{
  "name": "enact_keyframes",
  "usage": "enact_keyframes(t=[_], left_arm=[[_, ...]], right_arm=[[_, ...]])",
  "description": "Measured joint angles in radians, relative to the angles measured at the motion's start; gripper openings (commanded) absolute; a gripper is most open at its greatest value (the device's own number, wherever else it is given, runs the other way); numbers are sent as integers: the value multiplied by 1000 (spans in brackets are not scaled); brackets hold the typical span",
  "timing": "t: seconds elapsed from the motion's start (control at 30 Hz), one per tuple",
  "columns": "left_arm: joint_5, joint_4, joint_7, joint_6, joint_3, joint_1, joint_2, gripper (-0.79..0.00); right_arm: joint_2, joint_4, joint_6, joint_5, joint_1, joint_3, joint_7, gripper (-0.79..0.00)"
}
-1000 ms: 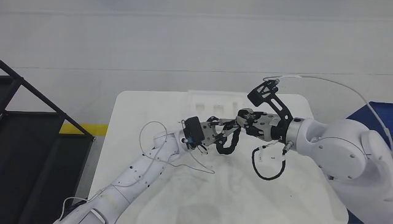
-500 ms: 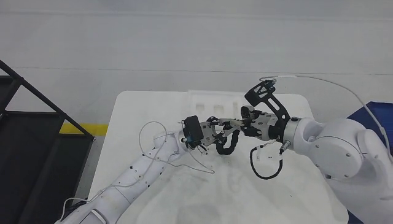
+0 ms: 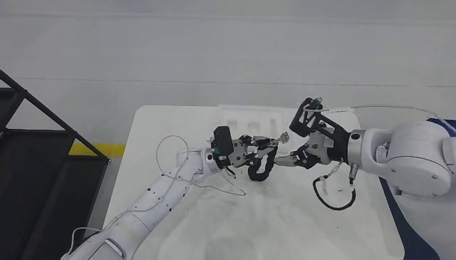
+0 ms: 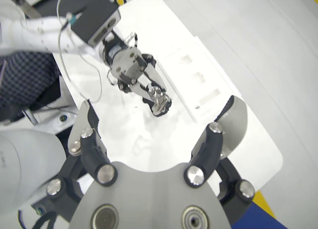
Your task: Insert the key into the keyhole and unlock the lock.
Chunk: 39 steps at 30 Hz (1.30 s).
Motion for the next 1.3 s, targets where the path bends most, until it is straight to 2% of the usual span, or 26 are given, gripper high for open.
enact_keyframes(t=[0.1, 0.23, 0.33, 0.6, 0.97, 1.3], left_arm=[[-10, -8, -48, -70, -7, -10, 5, -785], [-40, -9, -135, -155, -16, -23, 9, -785], [-71, -12, -193, -183, -25, -33, 10, -785], [-143, -10, -278, -197, -30, -47, 4, -785], [-149, -15, -277, -187, -24, -46, -2, -785], [-120, -19, -251, -168, -35, -45, -2, -785]], right_arm=[[12, 11, -100, 23, 5, -12, 51, 0], [40, 4, -105, -37, 10, -51, 36, 0], [55, -7, -136, -49, 11, -62, 6, 0], [63, -62, -166, -88, 2, -68, -43, 0], [61, -76, -140, -116, 57, -159, 2, 0], [61, -68, -74, -82, 118, -227, 68, 0]])
